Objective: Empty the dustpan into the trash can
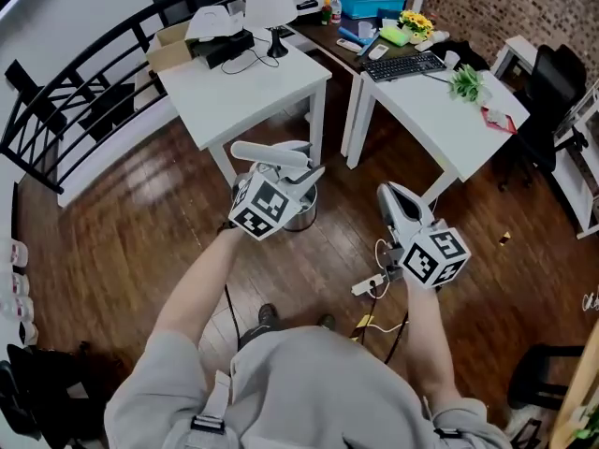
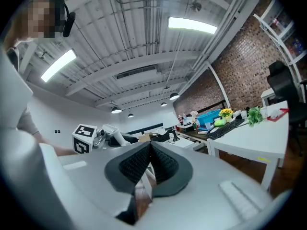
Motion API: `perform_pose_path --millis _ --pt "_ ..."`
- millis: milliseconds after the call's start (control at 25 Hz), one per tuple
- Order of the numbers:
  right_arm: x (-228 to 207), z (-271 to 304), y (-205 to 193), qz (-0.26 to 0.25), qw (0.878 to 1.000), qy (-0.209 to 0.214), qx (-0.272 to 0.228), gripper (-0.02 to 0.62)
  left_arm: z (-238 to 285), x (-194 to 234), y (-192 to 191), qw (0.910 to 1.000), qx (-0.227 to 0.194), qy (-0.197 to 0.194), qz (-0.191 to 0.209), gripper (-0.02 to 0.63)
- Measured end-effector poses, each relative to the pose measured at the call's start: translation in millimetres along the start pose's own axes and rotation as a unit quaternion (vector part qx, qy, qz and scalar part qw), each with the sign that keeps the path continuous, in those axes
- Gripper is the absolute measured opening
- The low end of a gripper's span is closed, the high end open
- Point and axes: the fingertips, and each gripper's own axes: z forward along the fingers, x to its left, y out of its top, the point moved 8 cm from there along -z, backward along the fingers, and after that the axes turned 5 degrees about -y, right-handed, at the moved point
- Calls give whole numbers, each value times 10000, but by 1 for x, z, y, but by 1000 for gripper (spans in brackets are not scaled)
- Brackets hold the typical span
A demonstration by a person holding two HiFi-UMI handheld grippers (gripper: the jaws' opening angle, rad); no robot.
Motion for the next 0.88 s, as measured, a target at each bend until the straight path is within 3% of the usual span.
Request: perform_pose_path --millis 320,480,720,880 --pt "28 -13 2 -95 10000 -19 3 -2 -23 0 -11 9992 -138 248 -297 182" --pt "47 -15 -1 -174 9998 -37 -13 -2 -46 28 -21 9952 -290 679 -641 178" --pt "65 -18 -2 -239 9996 -146 -28 -2 -93 99 -5 9798 -729 1632 -901 161" --pt "76 -18 -6 -235 9995 -200 -51 -2 -127 121 19 9677 -1206 1949 -1046 132"
